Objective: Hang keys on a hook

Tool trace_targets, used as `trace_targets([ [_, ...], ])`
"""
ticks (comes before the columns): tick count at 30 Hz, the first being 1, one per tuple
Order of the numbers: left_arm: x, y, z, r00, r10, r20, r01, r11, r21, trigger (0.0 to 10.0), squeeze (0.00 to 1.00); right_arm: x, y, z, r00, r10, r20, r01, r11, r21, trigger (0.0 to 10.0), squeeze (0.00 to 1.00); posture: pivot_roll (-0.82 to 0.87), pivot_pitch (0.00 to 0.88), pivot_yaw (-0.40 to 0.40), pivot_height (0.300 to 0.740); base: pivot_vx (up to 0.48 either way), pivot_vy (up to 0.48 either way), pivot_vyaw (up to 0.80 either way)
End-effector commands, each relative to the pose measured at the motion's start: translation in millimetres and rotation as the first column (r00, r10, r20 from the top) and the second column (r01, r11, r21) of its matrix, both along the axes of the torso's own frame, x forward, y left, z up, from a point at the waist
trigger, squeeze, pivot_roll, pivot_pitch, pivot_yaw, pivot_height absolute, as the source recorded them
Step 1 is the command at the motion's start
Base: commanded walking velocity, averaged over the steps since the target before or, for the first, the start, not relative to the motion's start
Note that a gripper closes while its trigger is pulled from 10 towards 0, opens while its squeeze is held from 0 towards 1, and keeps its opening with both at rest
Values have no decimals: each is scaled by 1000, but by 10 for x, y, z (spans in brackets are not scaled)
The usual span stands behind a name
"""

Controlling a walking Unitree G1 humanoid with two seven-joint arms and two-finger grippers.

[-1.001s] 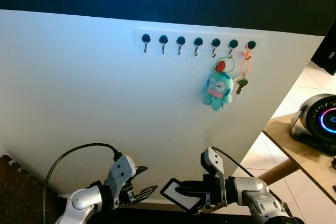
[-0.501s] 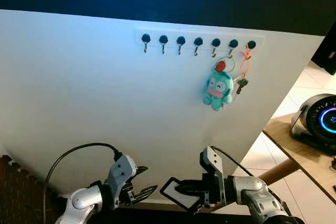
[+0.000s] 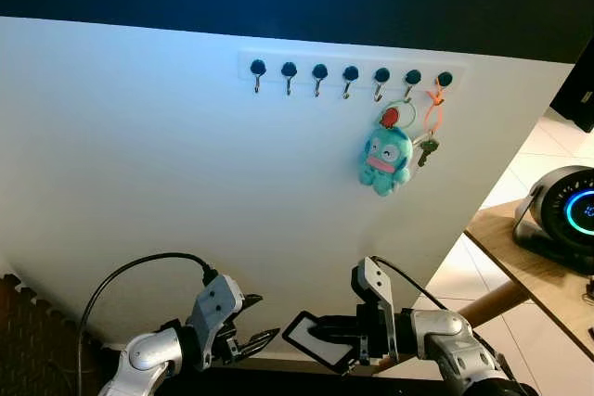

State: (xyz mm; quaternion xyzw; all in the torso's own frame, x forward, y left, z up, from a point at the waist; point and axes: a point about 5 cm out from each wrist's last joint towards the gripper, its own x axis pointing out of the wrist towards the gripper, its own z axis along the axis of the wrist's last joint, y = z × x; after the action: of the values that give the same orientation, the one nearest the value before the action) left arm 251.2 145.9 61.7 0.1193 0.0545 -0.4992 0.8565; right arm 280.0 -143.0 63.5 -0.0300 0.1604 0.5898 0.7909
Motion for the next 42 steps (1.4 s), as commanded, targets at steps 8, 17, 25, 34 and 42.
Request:
trace_targets([
  [8,22,-41,0,999,-35,32,33,998,55,10000,0,66,138,2,998,21,52,-18,998,-62,10000,0,43,56,-71,740,0,0,0],
  [17,-11,-104,12,998,-32,51,30,999,42,10000,0,100,156,10,995,24,97,-15,996,-92,10000,0,65,61,-94,740,0,0,0],
  [25,-5,-88,6,996,-43,74,38,996,76,10000,0,220,159,141,985,-64,160,67,998,-11,10000,0,72,54,-98,740,0,0,0],
  [34,104,-88,106,989,-31,143,15,993,114,10000,0,106,307,153,981,87,171,-90,996,12,10000,0,76,36,-103,740,0,0,0],
  [42,104,-87,108,987,-42,153,23,992,125,10000,0,36,324,99,977,150,152,-150,989,-8,10000,0,81,31,-107,740,0,0,0],
])
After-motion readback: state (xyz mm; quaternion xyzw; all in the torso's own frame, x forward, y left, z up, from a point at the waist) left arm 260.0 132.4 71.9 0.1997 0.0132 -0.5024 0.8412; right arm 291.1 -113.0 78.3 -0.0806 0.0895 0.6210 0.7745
